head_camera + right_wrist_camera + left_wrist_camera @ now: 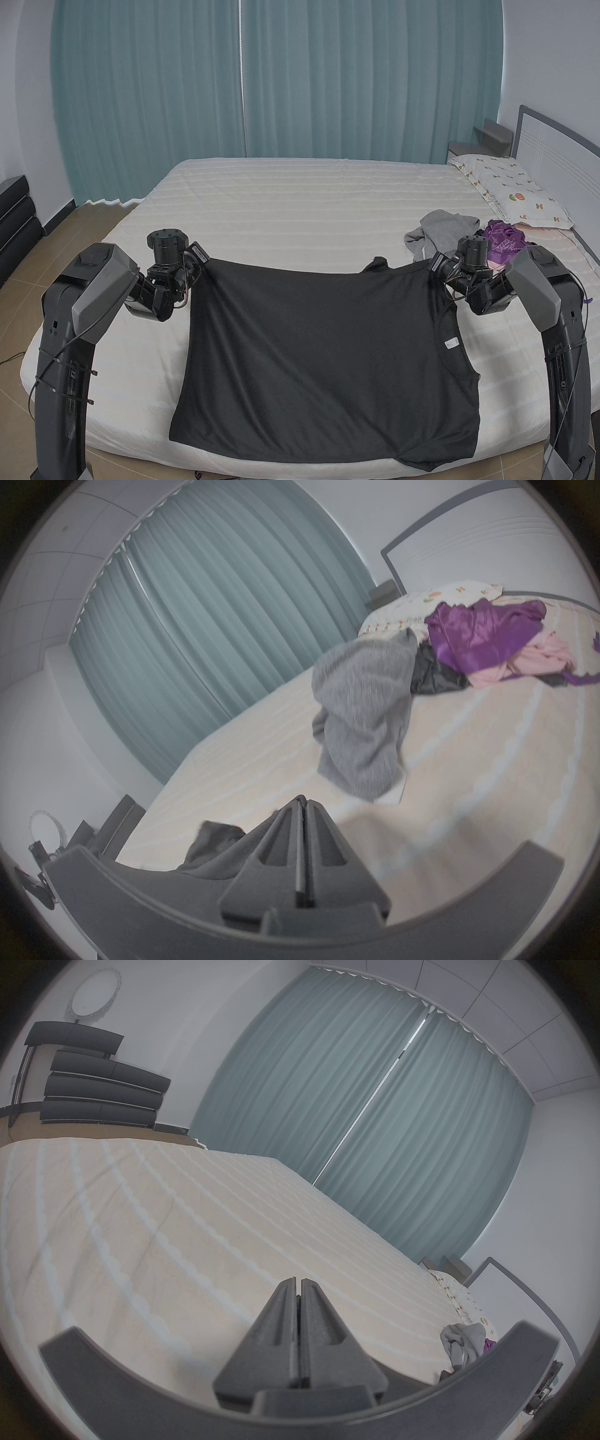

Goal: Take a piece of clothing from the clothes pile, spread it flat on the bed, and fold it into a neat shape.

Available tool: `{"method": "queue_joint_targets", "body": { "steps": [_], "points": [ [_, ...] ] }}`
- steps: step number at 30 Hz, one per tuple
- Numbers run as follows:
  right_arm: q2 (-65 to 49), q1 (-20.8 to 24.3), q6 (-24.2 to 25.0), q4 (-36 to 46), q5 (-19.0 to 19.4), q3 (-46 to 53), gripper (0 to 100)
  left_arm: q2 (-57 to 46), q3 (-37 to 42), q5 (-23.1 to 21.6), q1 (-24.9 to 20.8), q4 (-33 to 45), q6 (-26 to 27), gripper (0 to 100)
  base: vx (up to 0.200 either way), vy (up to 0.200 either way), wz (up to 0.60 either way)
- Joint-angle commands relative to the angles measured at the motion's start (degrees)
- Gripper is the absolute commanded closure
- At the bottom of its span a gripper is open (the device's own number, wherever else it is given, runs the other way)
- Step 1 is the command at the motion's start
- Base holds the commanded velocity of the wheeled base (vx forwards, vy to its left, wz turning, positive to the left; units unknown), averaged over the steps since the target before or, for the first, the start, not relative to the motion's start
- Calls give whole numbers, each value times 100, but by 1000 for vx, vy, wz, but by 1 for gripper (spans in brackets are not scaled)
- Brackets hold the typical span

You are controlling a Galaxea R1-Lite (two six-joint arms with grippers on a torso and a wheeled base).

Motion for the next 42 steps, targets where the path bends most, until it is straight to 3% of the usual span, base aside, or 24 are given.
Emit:
{"method": "queue_joint_targets", "body": {
  "steps": [1,12,18,42],
  "points": [
    [-180,-71,0,-21,-48,-170,100,107,-188,4,15,-11,-5,100,0,0,0],
    [-251,-133,-9,-12,-84,-583,100,265,-539,4,67,130,-5,100,0,0,0],
    [110,-133,-17,-38,-347,-908,100,423,-671,4,41,86,-14,100,0,0,0],
    [830,-19,-88,-38,-497,-864,100,880,-759,4,15,121,-14,100,0,0,0]
  ]
}}
